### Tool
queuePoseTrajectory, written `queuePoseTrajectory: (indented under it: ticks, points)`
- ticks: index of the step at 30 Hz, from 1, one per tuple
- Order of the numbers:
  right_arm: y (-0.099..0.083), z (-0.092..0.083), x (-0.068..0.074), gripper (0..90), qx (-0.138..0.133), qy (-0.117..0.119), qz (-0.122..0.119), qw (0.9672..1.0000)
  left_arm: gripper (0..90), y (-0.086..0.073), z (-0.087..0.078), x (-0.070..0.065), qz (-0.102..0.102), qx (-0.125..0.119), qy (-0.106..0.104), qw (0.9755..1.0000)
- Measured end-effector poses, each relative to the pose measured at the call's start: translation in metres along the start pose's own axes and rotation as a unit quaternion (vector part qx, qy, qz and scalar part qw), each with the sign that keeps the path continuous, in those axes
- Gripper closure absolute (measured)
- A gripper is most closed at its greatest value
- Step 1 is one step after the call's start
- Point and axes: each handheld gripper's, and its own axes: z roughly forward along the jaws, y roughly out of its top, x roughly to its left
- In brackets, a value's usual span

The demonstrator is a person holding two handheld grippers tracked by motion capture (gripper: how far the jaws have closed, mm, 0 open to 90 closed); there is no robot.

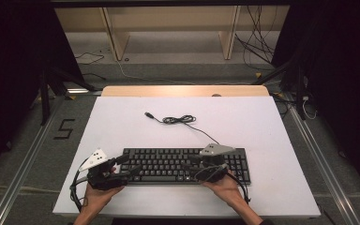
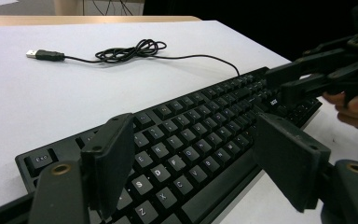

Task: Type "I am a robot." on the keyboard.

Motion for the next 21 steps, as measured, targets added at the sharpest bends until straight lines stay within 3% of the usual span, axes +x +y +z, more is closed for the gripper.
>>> queuePoseTrajectory:
  ticks: [11,21]
  points:
    - [-0.002,-0.036,-0.007,40.6,-0.054,-0.013,0.006,0.9984,28.5,0.000,-0.001,0.000,0.001,0.000,-0.001,1.0000]
    - [-0.016,-0.065,-0.012,34.6,-0.093,-0.026,0.016,0.9951,28.4,0.001,0.000,-0.001,0.002,0.002,-0.003,1.0000]
